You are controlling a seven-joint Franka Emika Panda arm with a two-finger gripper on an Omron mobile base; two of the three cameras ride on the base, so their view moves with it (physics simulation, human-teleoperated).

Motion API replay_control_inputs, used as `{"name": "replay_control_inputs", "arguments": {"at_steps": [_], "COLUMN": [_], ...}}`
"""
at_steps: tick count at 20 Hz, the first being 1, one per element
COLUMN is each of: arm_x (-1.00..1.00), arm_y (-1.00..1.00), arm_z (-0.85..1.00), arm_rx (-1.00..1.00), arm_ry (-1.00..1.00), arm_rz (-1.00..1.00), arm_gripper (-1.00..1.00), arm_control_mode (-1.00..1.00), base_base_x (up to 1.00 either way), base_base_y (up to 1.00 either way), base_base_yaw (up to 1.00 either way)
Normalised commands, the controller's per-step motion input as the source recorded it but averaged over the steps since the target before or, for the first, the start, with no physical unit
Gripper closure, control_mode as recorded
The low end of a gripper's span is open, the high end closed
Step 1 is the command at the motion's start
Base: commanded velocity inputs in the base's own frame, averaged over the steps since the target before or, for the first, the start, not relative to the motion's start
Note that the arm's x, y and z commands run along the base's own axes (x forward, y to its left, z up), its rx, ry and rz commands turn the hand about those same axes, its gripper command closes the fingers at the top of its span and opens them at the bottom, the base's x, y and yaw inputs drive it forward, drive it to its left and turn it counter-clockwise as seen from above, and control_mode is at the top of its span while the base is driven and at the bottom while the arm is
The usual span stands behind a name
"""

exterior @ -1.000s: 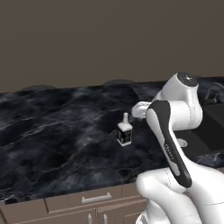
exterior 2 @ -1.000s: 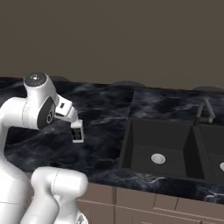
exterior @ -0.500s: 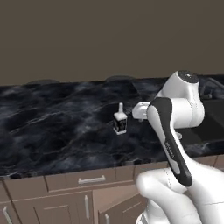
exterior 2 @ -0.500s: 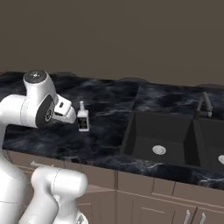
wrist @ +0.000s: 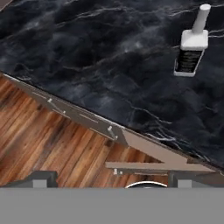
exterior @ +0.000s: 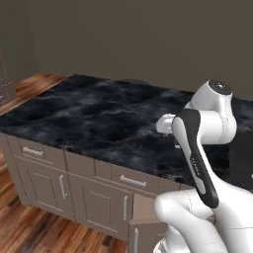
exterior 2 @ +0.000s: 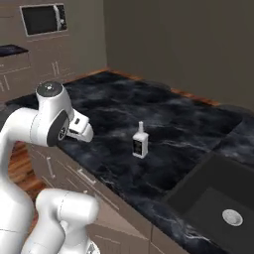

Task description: Move the drinks to the dining counter.

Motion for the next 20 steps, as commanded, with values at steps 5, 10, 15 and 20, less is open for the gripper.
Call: {"name": "replay_control_inputs", "arguments": {"at_steps": [5,10,15,20], "arm_x": [0.0,0.0,0.0,0.0], "arm_y": [0.0,0.0,0.0,0.0], "arm_z": [0.0,0.0,0.0,0.0], "arm_rx": [0.0,0.0,0.0,0.0], "arm_ry": [0.0,0.0,0.0,0.0], "arm_rz": [0.0,0.0,0.0,0.0], "arm_gripper": [-1.0,-1.0,-1.0,-1.0], "arm_control_mode": [1.0,1.0,1.0,1.0], "base_base_x": [0.0,0.0,0.01,0.02], "base_base_y": [0.0,0.0,0.0,0.0], "base_base_yaw": [1.0,1.0,1.0,1.0]}}
